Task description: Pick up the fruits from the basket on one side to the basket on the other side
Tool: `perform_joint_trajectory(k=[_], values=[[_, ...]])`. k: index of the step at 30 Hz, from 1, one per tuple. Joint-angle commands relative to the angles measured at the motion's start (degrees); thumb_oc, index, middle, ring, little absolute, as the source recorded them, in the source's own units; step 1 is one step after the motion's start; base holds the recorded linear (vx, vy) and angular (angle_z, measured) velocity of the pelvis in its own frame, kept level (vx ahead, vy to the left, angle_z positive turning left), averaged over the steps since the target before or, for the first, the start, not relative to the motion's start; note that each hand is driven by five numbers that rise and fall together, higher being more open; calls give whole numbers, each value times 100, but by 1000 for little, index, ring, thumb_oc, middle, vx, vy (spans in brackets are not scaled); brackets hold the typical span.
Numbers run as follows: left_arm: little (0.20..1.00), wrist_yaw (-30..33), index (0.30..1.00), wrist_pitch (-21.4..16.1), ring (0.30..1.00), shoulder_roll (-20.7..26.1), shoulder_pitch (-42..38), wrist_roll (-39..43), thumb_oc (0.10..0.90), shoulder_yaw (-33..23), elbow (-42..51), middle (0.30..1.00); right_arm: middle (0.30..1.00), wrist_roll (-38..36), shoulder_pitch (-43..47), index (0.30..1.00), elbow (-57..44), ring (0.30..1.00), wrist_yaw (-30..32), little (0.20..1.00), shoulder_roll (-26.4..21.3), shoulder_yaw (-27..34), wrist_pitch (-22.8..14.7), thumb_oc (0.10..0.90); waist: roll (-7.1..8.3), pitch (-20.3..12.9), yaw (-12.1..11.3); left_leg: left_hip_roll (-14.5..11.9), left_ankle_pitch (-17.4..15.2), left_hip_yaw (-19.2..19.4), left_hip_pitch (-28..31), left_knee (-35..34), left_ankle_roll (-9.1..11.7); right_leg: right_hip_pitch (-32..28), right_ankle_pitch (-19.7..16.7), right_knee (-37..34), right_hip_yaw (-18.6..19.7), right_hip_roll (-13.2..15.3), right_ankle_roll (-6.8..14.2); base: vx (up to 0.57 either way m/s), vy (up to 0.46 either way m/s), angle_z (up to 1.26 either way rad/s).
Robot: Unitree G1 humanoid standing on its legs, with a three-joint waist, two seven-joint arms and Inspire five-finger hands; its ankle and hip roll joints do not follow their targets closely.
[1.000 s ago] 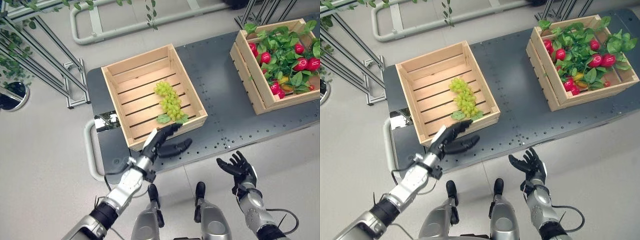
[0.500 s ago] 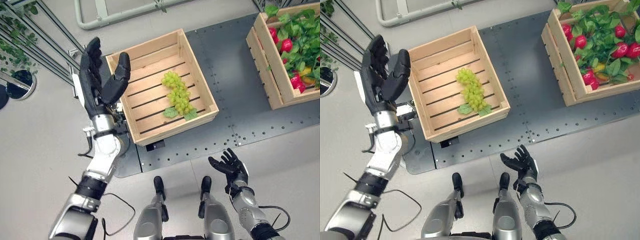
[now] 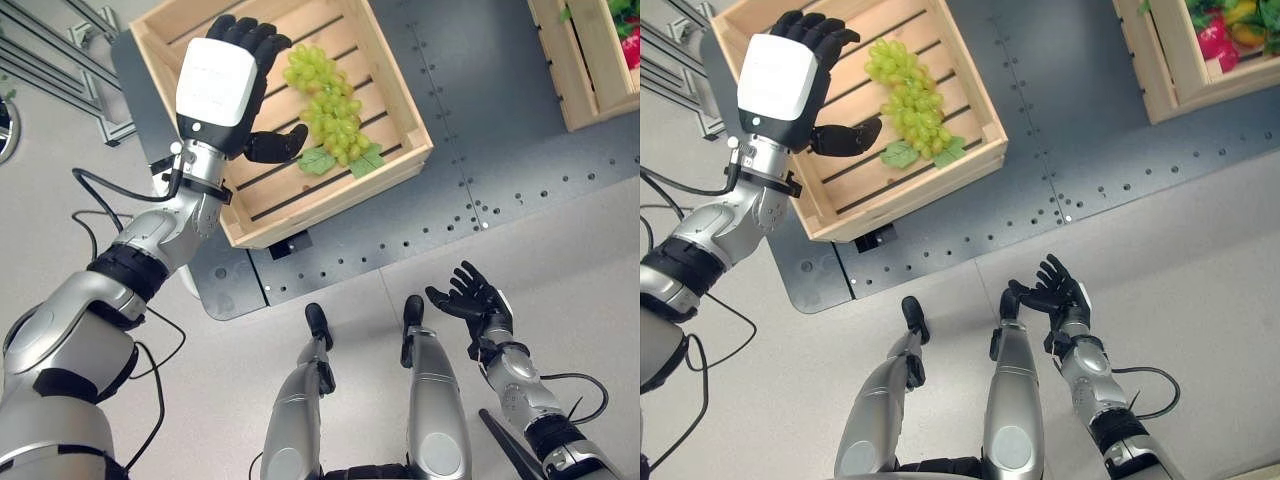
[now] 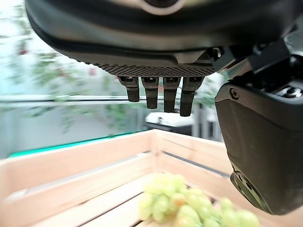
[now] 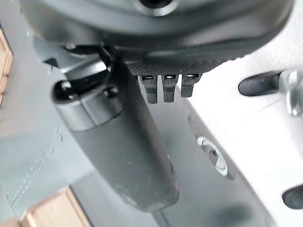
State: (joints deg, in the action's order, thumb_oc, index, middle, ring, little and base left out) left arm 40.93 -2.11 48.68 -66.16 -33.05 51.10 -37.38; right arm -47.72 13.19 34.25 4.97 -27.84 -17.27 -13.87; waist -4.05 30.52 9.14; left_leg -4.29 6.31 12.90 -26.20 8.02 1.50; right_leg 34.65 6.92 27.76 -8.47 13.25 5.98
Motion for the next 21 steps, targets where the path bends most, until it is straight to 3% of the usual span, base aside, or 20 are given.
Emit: perform_joint_trajectory(k=[1,9,12,18,21], values=[[900,163,900,310,900,440,-927,-1153,800,-204,-130,900,900,-164,91,900,-378,900,-232,900,-54,-66,-327,800,283,-73,106,-303,-1049,300,-321,1106,136,0,93,73,242,-162,-249,-11,16,4],[900,97,900,538,900,338,-1492,-2765,800,421,-672,900,900,-203,328,900,-384,900,-99,900,0,-86,-249,800,385,-73,186,-328,-1029,396,-581,1120,108,260,-82,-40,254,-207,-155,1,6,0],[900,-104,900,216,900,189,-1602,-3195,800,620,-1182,900,900,-232,449,900,-344,900,-60,900,48,-73,-259,800,438,-73,224,-337,-1021,418,-653,1137,112,309,-151,-107,239,-244,-118,-5,-2,-1],[900,-155,900,-450,900,219,-1461,-3608,800,822,-1341,900,900,-320,484,900,-397,900,61,900,106,-54,-224,800,466,-73,197,-339,-1029,404,-646,1117,92,281,-181,-175,207,-279,-78,-4,-3,-1],[900,-254,900,-1164,900,205,-1306,-3630,800,915,-1437,900,900,-327,511,900,-399,900,97,900,144,-24,-252,800,458,-73,167,-320,-1041,367,-611,1116,84,219,-177,-198,167,-275,-67,0,0,0]])
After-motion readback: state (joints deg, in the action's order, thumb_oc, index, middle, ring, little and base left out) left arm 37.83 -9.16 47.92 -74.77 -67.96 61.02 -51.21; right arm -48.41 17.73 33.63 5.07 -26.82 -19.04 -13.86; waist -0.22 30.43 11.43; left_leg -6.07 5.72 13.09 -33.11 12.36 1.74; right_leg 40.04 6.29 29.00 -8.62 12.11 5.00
